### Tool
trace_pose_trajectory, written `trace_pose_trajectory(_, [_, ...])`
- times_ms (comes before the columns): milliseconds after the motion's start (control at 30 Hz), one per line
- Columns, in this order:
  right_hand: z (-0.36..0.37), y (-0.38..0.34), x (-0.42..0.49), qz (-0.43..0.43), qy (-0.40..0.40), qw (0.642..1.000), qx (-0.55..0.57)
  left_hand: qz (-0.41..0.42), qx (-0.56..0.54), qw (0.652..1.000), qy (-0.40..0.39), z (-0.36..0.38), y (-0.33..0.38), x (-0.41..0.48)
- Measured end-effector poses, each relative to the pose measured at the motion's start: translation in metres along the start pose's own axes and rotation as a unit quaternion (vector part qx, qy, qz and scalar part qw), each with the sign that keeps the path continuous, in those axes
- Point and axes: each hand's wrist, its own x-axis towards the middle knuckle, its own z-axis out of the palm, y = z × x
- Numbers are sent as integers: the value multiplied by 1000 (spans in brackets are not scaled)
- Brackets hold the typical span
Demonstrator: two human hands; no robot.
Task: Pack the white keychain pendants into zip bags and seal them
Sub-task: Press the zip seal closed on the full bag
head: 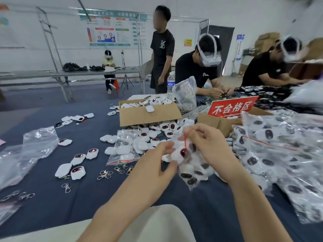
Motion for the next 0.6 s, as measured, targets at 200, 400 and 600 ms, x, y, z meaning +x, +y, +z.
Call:
trace_pose_trajectory(200, [13,-34,-23,-32,47,997,47,93,110,987,77,-21,6,-15])
trace_pose_trajectory(400, [33,-35,-49,0,6,997,75,85,106,990,39,-42,1,-32])
trace_pose_trajectory(600, [48,-29,-68,26,6,994,103,53,18,998,37,-43,7,-41])
